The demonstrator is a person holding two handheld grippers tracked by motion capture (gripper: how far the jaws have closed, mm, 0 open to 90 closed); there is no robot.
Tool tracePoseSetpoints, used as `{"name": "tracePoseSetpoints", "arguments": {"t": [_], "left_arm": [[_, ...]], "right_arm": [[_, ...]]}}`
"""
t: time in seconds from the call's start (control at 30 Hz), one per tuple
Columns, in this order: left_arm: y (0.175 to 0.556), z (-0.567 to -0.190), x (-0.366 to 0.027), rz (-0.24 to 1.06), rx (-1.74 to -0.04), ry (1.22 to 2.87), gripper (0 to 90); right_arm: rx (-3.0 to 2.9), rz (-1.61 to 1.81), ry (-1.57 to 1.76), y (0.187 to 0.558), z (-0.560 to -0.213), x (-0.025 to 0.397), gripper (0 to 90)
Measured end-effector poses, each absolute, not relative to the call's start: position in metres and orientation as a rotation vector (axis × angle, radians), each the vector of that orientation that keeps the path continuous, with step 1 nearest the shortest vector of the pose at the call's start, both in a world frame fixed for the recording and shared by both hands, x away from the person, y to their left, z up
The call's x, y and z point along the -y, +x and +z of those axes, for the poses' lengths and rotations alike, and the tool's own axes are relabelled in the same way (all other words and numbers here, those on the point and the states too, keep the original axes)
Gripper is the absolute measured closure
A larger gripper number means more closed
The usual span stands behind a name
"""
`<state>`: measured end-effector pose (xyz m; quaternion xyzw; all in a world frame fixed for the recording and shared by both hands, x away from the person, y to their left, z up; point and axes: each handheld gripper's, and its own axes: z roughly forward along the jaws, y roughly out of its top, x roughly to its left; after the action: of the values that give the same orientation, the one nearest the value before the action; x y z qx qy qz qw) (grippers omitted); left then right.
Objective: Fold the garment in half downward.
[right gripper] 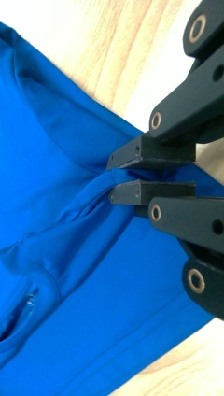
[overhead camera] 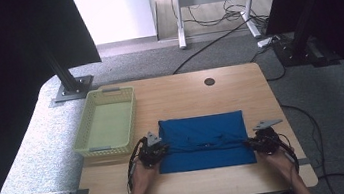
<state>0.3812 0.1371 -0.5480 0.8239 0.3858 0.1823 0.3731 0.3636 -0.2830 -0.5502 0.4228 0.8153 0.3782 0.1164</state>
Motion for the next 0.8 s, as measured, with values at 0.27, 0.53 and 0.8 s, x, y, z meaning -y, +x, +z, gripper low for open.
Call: {"name": "tracePoseSetpoints", "arguments": {"t": [0.27,0.53,0.8], "left_arm": [[0.397,-0.549,-0.133,0.499,-1.01,2.095,83.6],[0.403,-0.545,-0.136,0.501,-1.03,2.063,85.0],[0.378,-0.528,-0.141,0.482,-0.989,2.047,85.2]], "right_arm": [[-2.34,1.103,1.273,0.384,-0.551,0.282,82.5],[-2.335,1.057,1.259,0.393,-0.548,0.278,81.8],[-2.329,1.133,1.199,0.371,-0.53,0.279,81.8]]}}
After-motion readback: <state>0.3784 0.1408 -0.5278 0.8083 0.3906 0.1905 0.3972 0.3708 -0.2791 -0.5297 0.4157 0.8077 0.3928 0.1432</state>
